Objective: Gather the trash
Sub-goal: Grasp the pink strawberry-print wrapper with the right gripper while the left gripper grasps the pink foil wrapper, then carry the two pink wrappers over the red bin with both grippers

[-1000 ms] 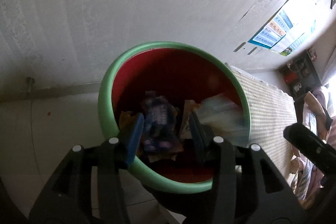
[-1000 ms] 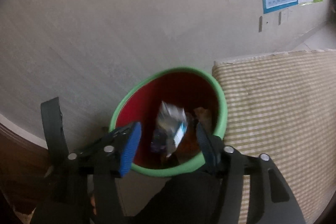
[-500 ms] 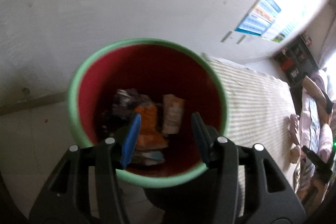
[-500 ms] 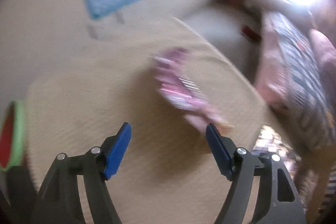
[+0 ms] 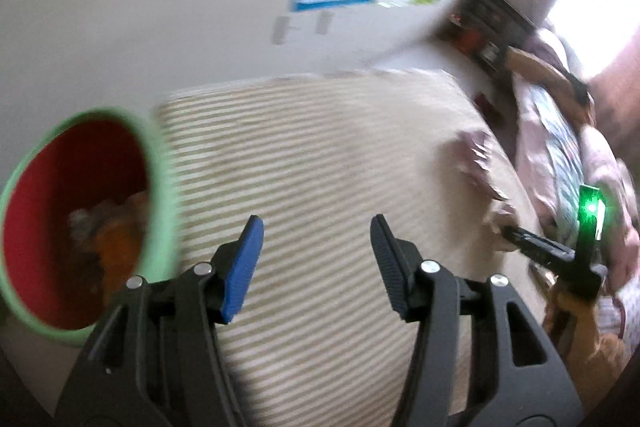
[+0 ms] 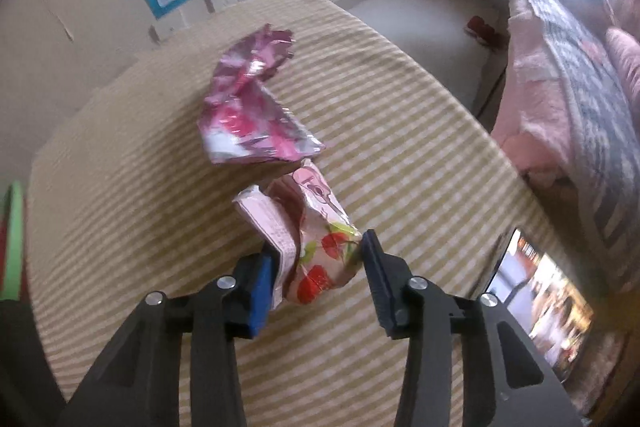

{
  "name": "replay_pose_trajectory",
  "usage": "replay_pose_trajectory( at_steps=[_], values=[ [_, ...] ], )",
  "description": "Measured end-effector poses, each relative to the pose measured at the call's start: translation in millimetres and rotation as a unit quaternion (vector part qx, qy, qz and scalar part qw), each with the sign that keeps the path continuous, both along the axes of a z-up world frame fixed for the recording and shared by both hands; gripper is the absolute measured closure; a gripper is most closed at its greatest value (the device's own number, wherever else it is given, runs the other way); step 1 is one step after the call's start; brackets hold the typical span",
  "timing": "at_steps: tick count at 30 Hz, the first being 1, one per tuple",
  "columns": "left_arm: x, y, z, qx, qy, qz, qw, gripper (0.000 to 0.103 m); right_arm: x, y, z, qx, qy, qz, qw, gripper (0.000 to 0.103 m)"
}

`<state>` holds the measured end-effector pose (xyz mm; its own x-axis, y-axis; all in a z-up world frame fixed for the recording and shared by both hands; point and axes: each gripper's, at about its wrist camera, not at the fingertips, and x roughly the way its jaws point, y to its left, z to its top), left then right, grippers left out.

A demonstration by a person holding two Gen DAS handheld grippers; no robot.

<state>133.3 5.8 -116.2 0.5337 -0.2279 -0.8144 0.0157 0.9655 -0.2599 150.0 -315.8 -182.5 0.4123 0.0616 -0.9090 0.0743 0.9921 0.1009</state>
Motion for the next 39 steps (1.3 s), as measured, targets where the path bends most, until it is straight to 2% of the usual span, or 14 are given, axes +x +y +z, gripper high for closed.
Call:
replay_pose_trajectory(
  at_steps=[3, 6, 8, 11, 13, 16, 18, 20, 23, 29, 33, 39],
  values=[
    [22, -48, -1, -0.002, -0.004, -0.042, 0.9991, 0.050, -38, 3, 12, 0.061, -0.017, -0.021, 0.998, 0.063],
    [53, -113, -9, -0.006, -0.002, -0.094, 0.9955, 0.050, -81, 21, 19, 0.080, -0.030, -0.032, 0.996, 0.062],
    [69, -148, -16, 0.006, -0.003, -0.119, 0.9929, 0.050, -102, 30, 19, 0.091, -0.030, -0.042, 0.994, 0.062],
    [90, -192, -31, 0.024, 0.006, -0.139, 0.9900, 0.050, -113, 43, 24, 0.108, -0.033, -0.035, 0.993, 0.062],
    [104, -213, -40, 0.018, 0.019, -0.140, 0.9898, 0.050, -113, 52, 30, 0.092, -0.043, -0.014, 0.995, 0.062],
    [117, -227, -53, 0.013, 0.044, -0.139, 0.9893, 0.055, -113, 54, 33, 0.108, -0.045, -0.014, 0.993, 0.061],
    [124, -230, -62, 0.019, 0.059, -0.139, 0.9883, 0.076, -115, 50, 32, 0.124, -0.041, -0.024, 0.991, 0.061],
    [129, -233, -68, 0.024, 0.075, -0.139, 0.9871, 0.088, -119, 45, 33, 0.134, -0.040, -0.033, 0.990, 0.061],
    [126, -226, -64, 0.017, 0.067, -0.131, 0.9890, 0.089, -121, 44, 36, 0.140, -0.042, -0.036, 0.989, 0.061],
    [87, -188, -31, 0.013, -0.003, -0.108, 0.9941, 0.090, -121, 39, 40, 0.139, -0.041, -0.037, 0.989, 0.061],
    [51, -160, -12, 0.038, -0.044, -0.098, 0.9934, 0.090, -115, 42, 39, 0.132, -0.039, -0.038, 0.990, 0.061],
    [13, -133, 4, 0.078, -0.062, -0.114, 0.9885, 0.090, -116, 49, 42, 0.116, -0.038, -0.039, 0.992, 0.060]
  ],
)
